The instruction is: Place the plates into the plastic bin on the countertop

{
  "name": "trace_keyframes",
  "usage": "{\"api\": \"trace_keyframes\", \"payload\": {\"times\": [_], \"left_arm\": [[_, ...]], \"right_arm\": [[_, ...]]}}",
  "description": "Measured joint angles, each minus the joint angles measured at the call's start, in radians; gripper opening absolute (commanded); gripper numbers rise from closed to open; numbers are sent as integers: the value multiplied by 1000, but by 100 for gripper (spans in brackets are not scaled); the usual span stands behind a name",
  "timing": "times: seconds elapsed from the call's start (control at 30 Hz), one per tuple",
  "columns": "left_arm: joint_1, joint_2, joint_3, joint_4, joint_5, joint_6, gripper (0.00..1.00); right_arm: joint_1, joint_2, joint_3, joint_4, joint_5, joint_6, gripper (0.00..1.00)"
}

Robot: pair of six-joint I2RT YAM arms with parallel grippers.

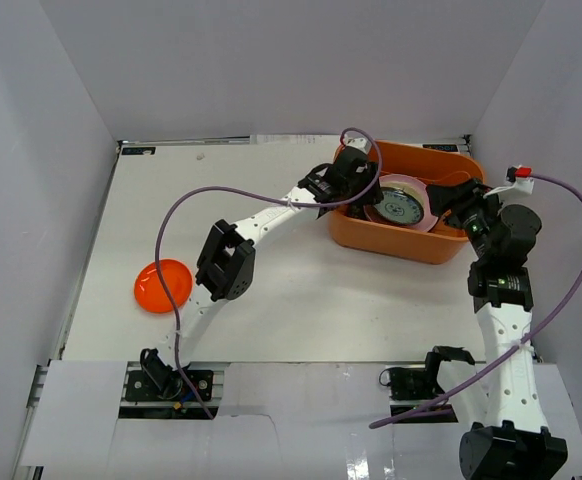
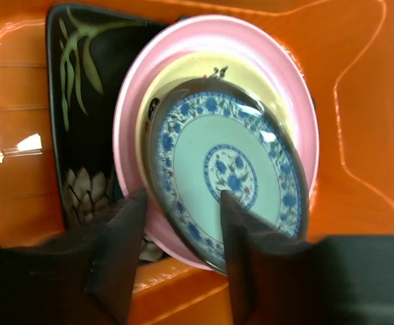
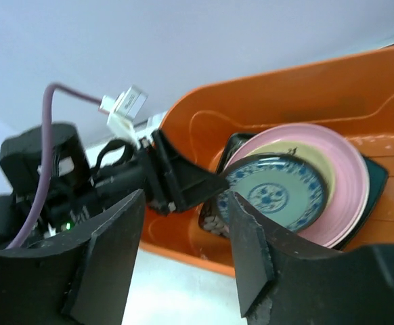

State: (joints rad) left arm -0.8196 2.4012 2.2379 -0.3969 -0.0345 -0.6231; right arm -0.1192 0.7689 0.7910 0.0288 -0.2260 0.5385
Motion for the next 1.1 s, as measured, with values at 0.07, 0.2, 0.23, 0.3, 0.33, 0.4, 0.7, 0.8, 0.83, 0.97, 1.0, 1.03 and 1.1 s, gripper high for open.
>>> {"api": "trace_keyframes", "payload": {"times": [0.07, 0.2, 0.23, 0.3, 0.33, 0.4, 0.7, 0.8, 0.83, 0.97, 1.0, 1.03, 1.1], "left_arm": [[0, 2, 0, -13, 8, 3, 77], [0, -51, -34, 11, 8, 26, 92], [0, -88, -58, 13, 4, 37, 93], [0, -192, -135, 35, -16, 63, 98], [-1, -262, -187, 49, -31, 80, 98], [0, -423, -306, 92, -68, 113, 98], [0, -1464, -1007, 269, -336, 217, 98], [1, -1726, -1178, 229, -446, 212, 98], [1, -1791, -1228, 196, -478, 208, 98], [1, -1962, -1384, 79, -563, 188, 98], [2, -1993, -1416, 44, -577, 185, 98], [1, -2014, -1439, 18, -587, 180, 98], [2, -2039, -1466, -21, -600, 175, 98]], "right_arm": [[11, 3, 0, -24, -45, -5, 60], [81, -6, -23, -20, -105, 2, 61], [111, -11, -37, -19, -113, 4, 61], [234, -6, -67, -13, -82, 5, 61], [307, 8, -76, -11, -67, 4, 62], [479, 65, -84, 1, -2, 4, 63], [1087, 641, 34, 164, 234, 26, 67], [1159, 872, 162, 210, 253, 57, 66], [1175, 937, 206, 231, 251, 69, 66], [1228, 1211, 424, 288, 240, 146, 63], [1236, 1274, 478, 298, 235, 169, 62], [1243, 1324, 525, 306, 233, 189, 60], [1254, 1425, 614, 320, 220, 230, 58]]}}
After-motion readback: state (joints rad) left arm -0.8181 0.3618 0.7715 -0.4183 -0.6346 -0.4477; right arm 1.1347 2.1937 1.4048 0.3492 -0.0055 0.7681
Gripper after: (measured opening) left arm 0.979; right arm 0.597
